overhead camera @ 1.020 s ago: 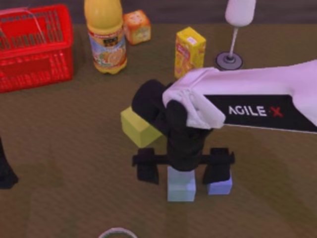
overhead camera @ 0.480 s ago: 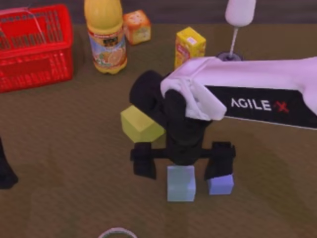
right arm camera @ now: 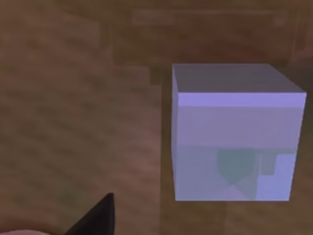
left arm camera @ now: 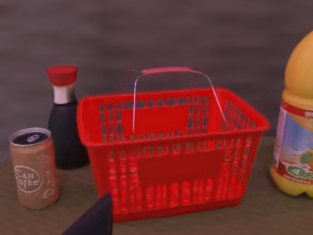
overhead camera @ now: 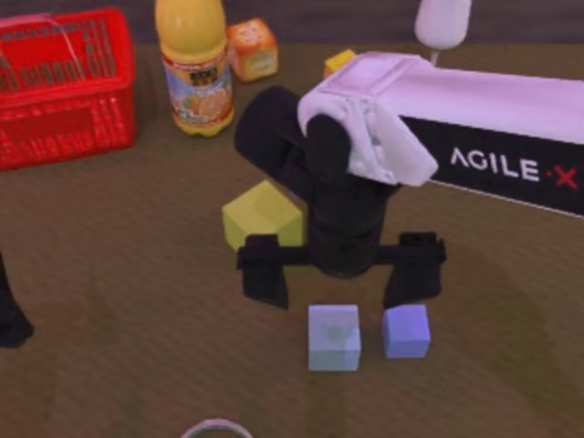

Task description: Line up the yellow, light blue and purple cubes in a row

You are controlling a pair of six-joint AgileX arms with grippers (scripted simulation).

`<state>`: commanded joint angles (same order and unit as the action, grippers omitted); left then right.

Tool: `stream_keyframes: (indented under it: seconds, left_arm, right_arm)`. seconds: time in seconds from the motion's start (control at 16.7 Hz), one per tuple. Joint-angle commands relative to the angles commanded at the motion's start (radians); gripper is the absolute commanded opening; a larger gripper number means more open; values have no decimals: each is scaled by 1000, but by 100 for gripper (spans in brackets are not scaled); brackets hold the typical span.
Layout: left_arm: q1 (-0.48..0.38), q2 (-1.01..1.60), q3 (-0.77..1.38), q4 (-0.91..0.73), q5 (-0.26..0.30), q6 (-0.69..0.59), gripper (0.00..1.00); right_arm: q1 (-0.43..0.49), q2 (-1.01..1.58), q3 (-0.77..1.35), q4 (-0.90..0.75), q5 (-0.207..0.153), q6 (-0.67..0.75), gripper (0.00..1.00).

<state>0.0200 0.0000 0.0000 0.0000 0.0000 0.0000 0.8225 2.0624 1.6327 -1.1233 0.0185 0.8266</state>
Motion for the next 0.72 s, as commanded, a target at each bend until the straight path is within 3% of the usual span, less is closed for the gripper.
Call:
stream_keyframes:
  seconds: [0.36, 0.72]
  left_arm:
    - [-44, 97, 98, -94, 19, 23, 100]
    - [-191, 551, 554, -460, 63, 111, 100]
  right_arm:
    - [-37, -81, -65, 50, 21, -45, 100]
    - [-174, -423, -350, 209, 80, -207, 100]
